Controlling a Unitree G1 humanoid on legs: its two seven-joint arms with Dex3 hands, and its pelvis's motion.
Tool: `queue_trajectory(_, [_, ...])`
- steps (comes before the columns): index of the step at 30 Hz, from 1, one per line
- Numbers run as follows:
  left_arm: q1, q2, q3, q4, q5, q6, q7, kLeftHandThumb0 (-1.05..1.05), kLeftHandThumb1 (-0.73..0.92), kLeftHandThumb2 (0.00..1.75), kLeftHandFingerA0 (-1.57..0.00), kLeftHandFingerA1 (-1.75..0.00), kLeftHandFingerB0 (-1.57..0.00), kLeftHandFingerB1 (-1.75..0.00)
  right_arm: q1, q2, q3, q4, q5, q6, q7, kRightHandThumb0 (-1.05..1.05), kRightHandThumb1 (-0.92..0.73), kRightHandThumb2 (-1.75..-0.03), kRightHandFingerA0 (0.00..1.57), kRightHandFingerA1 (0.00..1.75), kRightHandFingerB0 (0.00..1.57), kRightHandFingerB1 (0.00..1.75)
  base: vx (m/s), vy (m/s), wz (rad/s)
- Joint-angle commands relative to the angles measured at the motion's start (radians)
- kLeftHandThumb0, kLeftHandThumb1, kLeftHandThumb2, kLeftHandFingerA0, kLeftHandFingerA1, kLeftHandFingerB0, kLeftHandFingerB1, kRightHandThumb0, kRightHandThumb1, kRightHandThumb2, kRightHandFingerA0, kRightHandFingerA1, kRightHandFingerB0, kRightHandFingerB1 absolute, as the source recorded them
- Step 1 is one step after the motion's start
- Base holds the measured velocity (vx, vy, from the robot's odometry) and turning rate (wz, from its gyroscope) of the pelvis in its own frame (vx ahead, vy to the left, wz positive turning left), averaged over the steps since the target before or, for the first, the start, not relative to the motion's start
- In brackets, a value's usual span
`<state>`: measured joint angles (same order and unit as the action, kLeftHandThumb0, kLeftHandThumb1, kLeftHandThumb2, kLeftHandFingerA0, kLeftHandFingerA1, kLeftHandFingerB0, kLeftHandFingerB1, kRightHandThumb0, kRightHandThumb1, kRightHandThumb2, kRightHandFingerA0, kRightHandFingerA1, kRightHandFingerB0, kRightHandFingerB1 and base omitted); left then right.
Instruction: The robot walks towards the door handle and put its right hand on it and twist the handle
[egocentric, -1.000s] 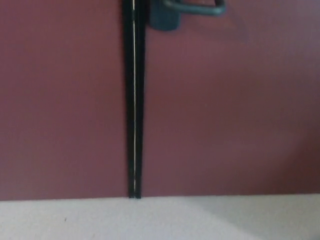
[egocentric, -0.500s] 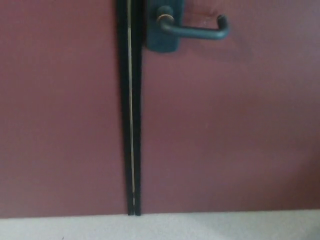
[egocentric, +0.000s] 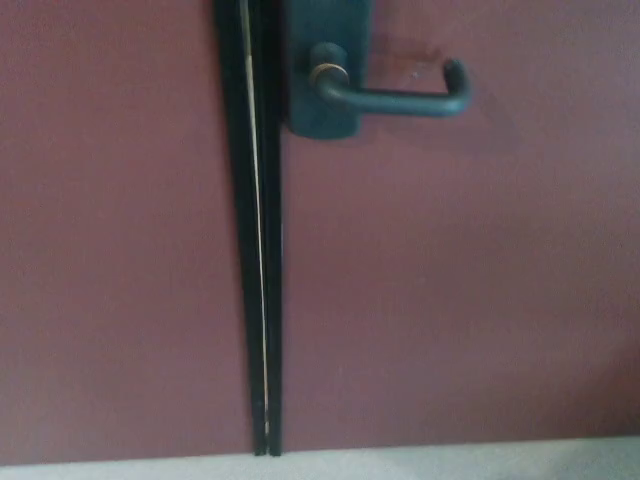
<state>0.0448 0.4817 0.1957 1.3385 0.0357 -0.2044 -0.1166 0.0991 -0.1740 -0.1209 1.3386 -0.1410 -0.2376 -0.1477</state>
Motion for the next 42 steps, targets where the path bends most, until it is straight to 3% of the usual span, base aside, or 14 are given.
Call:
queue_trajectory(1, [0.007, -0.002, -0.007, 0.001, 0.011, 0.007, -0.004, -0.21, 0.57, 0.57, -0.79, -0.56, -0.59, -0.44, 0.006, 0.001, 0.001, 0.005, 0.003, -0.004, 0.001, -0.21, -0.52, -0.56, 0.87, 0.49, 0.69, 0.44, 0.08, 0.09, 0.02])
queue_trajectory(12, [0.003, -0.003, -0.001, -0.002, 0.002, 0.003, -0.017, -0.22, 0.57, 0.57, -0.78, -0.55, -0.6, -0.44, -0.009, -0.005, 0.014, 0.011, -0.005, 0.018, 0.006, -0.22, -0.52, -0.56, 0.84, 0.48, 0.68, 0.43, 0.09, -0.039, -0.01])
queue_trajectory(42, [0.004, 0.004, -0.015, -0.002, 0.009, -0.002, -0.028, -0.22, 0.57, 0.57, -0.75, -0.52, -0.59, -0.44, -0.013, 0.002, 0.041, 0.007, -0.011, 0.021, 0.016, -0.25, -0.52, -0.56, 0.84, 0.48, 0.67, 0.43, 0.03, 0.099, 0.01])
